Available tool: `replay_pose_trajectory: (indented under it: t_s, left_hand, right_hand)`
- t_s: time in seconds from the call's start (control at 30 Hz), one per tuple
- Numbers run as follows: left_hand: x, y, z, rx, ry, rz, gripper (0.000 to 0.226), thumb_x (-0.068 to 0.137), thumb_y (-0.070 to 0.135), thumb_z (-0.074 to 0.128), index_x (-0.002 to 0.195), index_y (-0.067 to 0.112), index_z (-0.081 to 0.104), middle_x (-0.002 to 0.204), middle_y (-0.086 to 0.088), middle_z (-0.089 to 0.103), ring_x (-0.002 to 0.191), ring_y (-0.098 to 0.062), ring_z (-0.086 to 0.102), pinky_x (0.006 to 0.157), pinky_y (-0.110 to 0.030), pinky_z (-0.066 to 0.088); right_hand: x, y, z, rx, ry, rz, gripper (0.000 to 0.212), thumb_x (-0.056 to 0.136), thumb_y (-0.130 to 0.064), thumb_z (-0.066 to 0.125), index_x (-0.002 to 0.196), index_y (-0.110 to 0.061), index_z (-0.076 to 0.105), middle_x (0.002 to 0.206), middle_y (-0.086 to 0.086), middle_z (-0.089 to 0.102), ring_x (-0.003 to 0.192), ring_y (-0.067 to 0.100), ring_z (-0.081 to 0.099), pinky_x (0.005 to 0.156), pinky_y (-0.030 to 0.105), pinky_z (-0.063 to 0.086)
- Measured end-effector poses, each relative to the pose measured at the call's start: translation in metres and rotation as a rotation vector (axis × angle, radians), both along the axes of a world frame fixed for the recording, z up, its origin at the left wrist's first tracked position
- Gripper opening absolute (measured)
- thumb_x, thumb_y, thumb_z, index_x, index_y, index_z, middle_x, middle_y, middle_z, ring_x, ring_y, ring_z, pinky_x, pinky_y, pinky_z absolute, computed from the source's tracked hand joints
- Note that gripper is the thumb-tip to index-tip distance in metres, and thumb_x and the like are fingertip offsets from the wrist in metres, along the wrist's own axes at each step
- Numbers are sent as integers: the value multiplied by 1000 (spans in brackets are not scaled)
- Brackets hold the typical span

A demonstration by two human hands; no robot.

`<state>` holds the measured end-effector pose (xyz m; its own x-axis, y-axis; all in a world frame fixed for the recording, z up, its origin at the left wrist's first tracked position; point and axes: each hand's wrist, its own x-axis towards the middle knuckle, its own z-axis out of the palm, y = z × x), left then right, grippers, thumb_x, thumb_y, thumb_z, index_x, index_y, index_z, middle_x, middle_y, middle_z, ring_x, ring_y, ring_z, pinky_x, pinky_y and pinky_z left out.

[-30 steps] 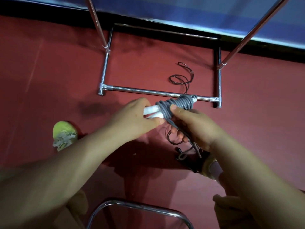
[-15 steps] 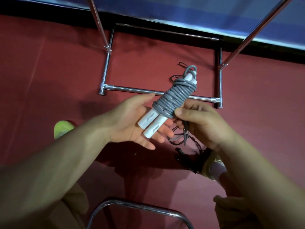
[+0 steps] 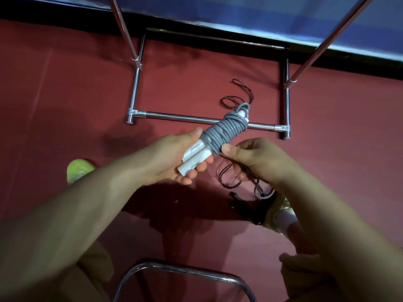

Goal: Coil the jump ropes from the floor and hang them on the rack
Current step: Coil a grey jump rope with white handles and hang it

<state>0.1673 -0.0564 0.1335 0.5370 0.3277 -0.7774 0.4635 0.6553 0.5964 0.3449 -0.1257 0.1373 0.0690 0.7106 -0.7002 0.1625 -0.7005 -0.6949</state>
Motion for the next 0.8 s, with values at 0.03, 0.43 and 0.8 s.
replay_pose_trajectory:
  t_s: [0.03, 0.43, 0.8]
  left_hand:
    - [1, 0, -1, 45, 24, 2, 60, 98, 53, 26, 88, 9, 65, 62, 2, 56, 49, -10, 47, 54, -26, 44]
    - [-2, -2, -15, 535, 314, -190, 46, 94, 53, 43, 97, 11, 61, 87, -3, 64, 74, -18, 54, 83, -39, 49]
    - [-1, -5, -6, 473, 249, -235, 50, 57, 61, 76, 86, 24, 58, 82, 7, 64, 77, -14, 60, 74, -34, 49]
  right_hand:
    - [0, 0, -2, 7, -64, 21, 43, 87, -43, 63, 64, -8, 53, 53, 12, 49, 45, 19, 41, 48, 25, 32]
    - [-19, -4, -8, -47, 60, 1, 50, 97, -49, 38, 93, -5, 62, 63, 5, 44, 37, 9, 39, 40, 18, 40]
    - [-17, -4, -15, -19, 207, -49, 34, 95, -42, 47, 85, -12, 59, 57, 0, 47, 46, 15, 36, 50, 26, 42]
